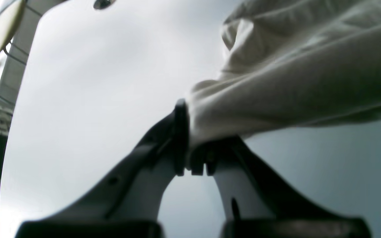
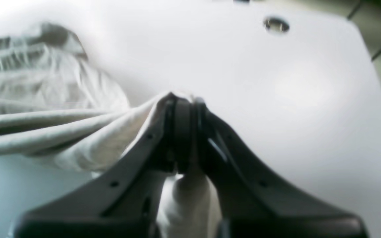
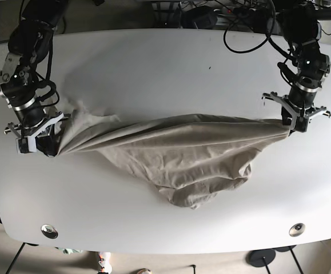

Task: Fold the T-shirt properly

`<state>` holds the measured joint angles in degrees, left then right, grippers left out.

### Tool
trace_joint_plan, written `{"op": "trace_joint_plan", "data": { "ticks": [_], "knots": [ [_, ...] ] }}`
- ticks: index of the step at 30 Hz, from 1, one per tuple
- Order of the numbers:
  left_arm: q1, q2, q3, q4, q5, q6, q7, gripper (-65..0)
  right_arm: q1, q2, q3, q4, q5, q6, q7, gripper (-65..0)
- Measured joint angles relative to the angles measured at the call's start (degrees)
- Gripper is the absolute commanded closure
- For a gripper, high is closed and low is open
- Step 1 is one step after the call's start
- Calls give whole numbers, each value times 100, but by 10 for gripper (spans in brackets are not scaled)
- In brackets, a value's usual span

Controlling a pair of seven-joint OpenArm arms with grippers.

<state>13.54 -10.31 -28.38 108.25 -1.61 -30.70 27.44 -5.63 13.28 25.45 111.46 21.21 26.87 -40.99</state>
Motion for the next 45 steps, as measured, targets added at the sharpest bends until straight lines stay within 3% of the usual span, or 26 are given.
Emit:
{"op": "trace_joint_plan", "data": {
  "ticks": [6, 8, 12, 15, 24, 25, 26, 27, 28, 30, 34, 36, 40, 42, 45],
  "knots": [
    [846, 13, -568, 197, -17, -9, -42, 0, -1233, -291, -4, 61, 68, 13, -17, -19],
    [1082, 7, -728, 197, -17, -42, -44, 0, -1541, -310, -4, 63, 308, 13, -15, -19],
    [1563, 59, -1113, 201, -31, -588, -44, 0, -2267, -310, -4, 68, 748, 7, -15, -19],
    [1587, 299, -1827, 201, -256, -929, -42, 0, -2651, -313, -4, 68, 1060, 11, -15, -19],
    [1598, 306, -1930, 201, -273, -944, -44, 0, -2929, -310, -37, 61, 1084, 9, 7, -19],
    [1600, 304, -1930, 201, -273, -944, -44, -24, -2929, -313, -37, 61, 1080, 9, 7, -19],
    [1602, 304, -1930, 201, -269, -944, -42, -110, -2938, -310, -37, 61, 1082, 9, 4, -19],
    [1600, 293, -1930, 201, -278, -944, -42, -278, -2940, -310, -37, 61, 1082, 9, 7, -19],
    [1600, 291, -1930, 201, -280, -942, -44, -385, -2940, -310, -37, 61, 1080, 9, 4, -19],
    [1600, 295, -1921, 201, -297, -944, -39, -533, -2935, -313, -37, 61, 1082, 9, 7, -19],
    [1606, 188, -1812, 201, -1185, -944, -11, -529, -2909, -313, -37, 61, 1080, 9, 4, -19],
    [1593, -153, -1773, 205, -1799, -966, 341, -529, -2896, -310, -37, 61, 1078, 9, 2, -19],
    [859, -774, -1790, 212, -3224, -942, 2035, -531, -2889, -310, -37, 61, 1078, 0, 4, -19],
    [605, -1040, -1755, 214, -3464, -946, 2712, -531, -2889, -310, -37, 61, 1080, -2, 2, -19],
    [533, -1408, -1805, 212, -3407, -940, 3515, -531, -2844, -313, -37, 61, 1080, -4, 2, -19]
  ]
}}
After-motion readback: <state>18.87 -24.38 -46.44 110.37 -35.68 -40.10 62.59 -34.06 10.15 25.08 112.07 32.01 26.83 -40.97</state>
